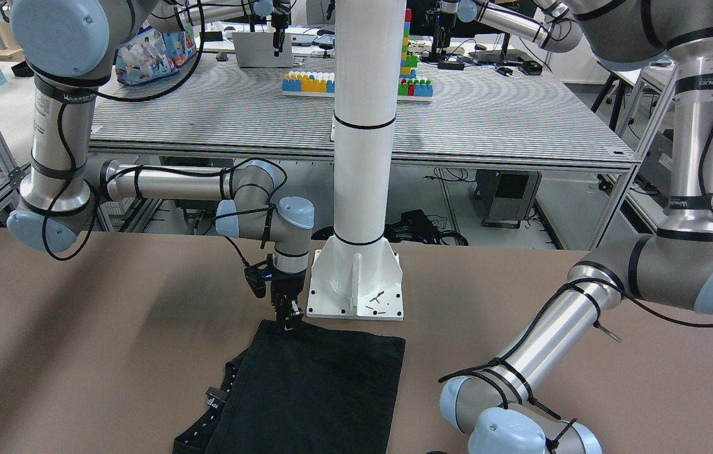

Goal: Fold clothes

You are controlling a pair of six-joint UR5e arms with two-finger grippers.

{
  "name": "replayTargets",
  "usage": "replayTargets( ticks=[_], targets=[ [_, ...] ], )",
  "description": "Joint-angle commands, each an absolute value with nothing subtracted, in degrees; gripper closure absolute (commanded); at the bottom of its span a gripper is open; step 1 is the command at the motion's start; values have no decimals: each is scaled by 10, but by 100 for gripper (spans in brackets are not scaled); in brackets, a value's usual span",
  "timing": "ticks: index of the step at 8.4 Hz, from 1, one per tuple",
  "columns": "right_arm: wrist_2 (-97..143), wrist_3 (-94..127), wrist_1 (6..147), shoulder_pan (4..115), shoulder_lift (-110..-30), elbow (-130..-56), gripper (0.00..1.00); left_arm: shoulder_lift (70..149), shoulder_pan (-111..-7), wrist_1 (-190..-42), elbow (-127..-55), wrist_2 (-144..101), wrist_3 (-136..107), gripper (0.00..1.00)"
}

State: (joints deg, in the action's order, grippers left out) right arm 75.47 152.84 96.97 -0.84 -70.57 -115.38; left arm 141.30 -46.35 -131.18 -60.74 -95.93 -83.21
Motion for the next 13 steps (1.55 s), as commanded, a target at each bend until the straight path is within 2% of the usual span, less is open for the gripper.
replayTargets(
  ticks=[1, 3, 5, 6, 9, 11, 12, 13],
  targets=[
    [752, 1530, 942, -8, -711, -1152, 100, 1414, -462, -1306, -609, -957, -834, 0],
    [752, 1525, 933, -5, -715, -1160, 100, 1415, -462, -1306, -609, -958, -834, 0],
    [760, 1512, 937, 3, -727, -1198, 100, 1413, -461, -1305, -618, -961, -835, 0],
    [760, 1500, 938, 4, -733, -1214, 100, 1402, -462, -1304, -645, -969, -835, 0],
    [761, 1478, 936, 5, -737, -1216, 100, 1299, -405, -1252, -832, -976, -890, 0],
    [760, 1470, 936, 3, -730, -1218, 100, 1158, -328, -1254, -1000, -971, -928, 0],
    [760, 1470, 937, 1, -730, -1218, 100, 1107, -305, -1256, -1045, -969, -949, 0],
    [760, 1470, 938, 1, -732, -1217, 100, 1068, -277, -1272, -1061, -962, -973, 0]
  ],
)
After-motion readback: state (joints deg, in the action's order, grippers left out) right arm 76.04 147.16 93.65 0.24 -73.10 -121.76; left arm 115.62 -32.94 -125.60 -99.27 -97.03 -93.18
